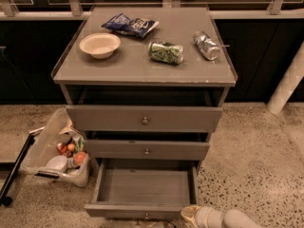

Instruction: Close bottom drawer

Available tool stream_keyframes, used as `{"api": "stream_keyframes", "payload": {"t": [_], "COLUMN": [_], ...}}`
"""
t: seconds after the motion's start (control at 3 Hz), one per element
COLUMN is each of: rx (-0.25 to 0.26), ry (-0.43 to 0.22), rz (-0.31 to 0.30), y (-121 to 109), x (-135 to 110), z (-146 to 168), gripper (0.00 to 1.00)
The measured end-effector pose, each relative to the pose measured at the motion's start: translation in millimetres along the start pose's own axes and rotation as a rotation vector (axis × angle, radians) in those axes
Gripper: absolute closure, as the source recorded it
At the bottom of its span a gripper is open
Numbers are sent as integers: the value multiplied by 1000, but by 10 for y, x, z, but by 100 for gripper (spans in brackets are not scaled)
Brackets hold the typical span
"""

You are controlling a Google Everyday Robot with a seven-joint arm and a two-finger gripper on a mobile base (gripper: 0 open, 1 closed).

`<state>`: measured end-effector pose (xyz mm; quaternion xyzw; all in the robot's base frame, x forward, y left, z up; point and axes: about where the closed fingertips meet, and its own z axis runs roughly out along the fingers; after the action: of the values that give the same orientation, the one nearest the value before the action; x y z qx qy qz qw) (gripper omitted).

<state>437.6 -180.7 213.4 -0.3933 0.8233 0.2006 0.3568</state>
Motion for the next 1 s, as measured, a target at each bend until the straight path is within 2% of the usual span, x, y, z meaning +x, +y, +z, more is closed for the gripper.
{"api": "stream_keyframes", "payload": {"t": [0.33, 0.67, 1.0], "rx": [-50, -103, -151], "ry": [3, 5, 3], "rz": [-29, -53, -52], "y": [178, 347, 442], "x": [77, 130, 165], "z": [-69, 8, 173], "gripper": [100, 100, 100]}}
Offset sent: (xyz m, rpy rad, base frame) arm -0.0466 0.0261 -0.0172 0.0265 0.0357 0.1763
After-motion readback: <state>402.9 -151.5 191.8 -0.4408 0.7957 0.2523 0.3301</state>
